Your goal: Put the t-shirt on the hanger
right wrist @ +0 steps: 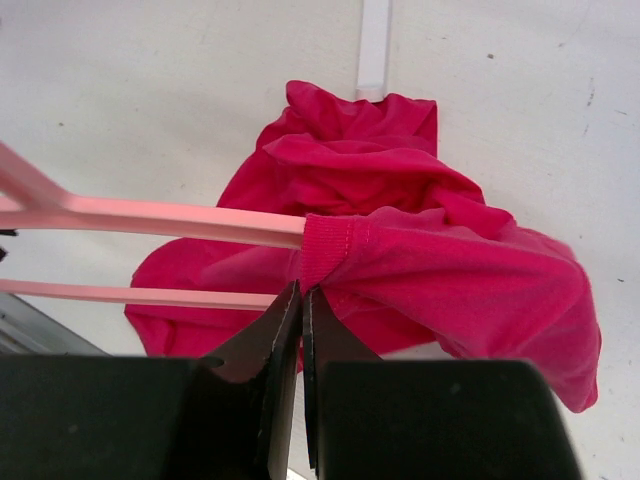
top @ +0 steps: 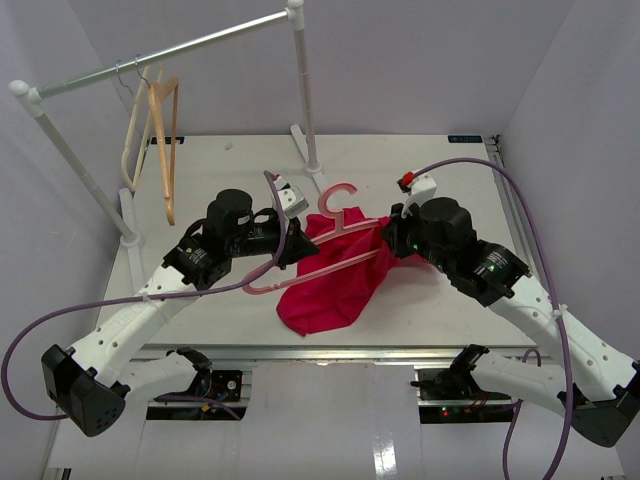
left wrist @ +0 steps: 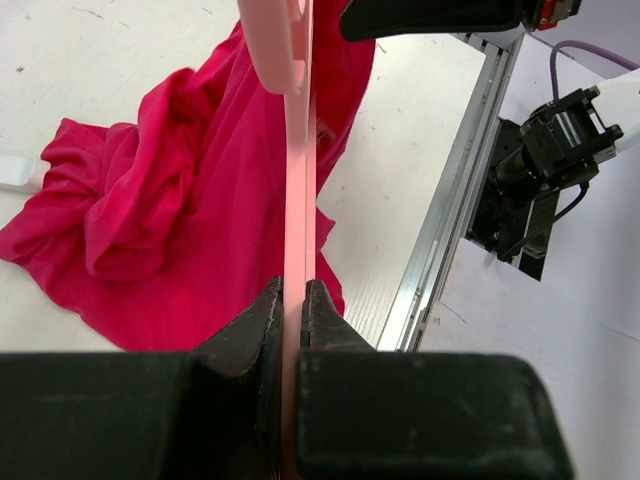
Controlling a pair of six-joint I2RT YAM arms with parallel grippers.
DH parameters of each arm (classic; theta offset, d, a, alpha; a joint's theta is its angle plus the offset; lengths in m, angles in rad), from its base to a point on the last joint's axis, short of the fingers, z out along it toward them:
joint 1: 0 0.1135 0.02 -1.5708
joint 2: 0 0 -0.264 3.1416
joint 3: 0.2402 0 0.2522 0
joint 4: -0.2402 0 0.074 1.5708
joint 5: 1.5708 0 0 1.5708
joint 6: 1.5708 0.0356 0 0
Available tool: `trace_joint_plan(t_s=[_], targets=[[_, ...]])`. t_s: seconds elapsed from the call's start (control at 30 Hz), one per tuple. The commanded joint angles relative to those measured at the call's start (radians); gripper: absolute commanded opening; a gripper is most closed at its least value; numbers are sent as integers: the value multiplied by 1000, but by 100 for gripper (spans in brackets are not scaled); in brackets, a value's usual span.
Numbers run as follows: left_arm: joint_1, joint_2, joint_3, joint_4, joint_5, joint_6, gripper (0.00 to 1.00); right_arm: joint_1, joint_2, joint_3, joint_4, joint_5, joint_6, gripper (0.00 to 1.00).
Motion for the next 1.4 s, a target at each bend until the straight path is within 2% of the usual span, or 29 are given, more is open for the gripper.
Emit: trace_joint_plan(t_s=[0.0, 0.17, 0.27, 0.43, 0.5, 0.8, 1.07, 1.17, 1.27, 1.37], targets=[[-2, -5, 17, 107, 56, -20, 0, 23, -2, 99, 28, -45, 16, 8], [-2, -31, -3, 99, 92, 5, 0, 22, 35, 209, -45, 15, -16, 8], [-4, -28, 11, 41, 137, 73, 0, 23, 44, 238, -80, 23, -39, 8], [-2, -4, 51, -71, 173, 142, 0, 22, 62, 256, -100, -8, -71, 8], [-2, 1, 49, -65, 180, 152, 0, 23, 70, 266, -100, -52, -77, 8], [-1, 52, 36, 139, 250, 76, 0, 46, 53, 160, 48, -304, -53, 8], [-2, 72, -29, 293, 268, -31, 0, 86, 42, 117, 93, -323, -38, 8], [-2, 55, -50, 344, 267, -67, 0, 88, 17, 98, 99, -312, -37, 16], [-2, 29, -81, 362, 276, -94, 0, 90, -21, 99, 82, -279, -59, 52], [-2, -1, -107, 355, 261, -116, 0, 89, -60, 117, 48, -241, -94, 66]])
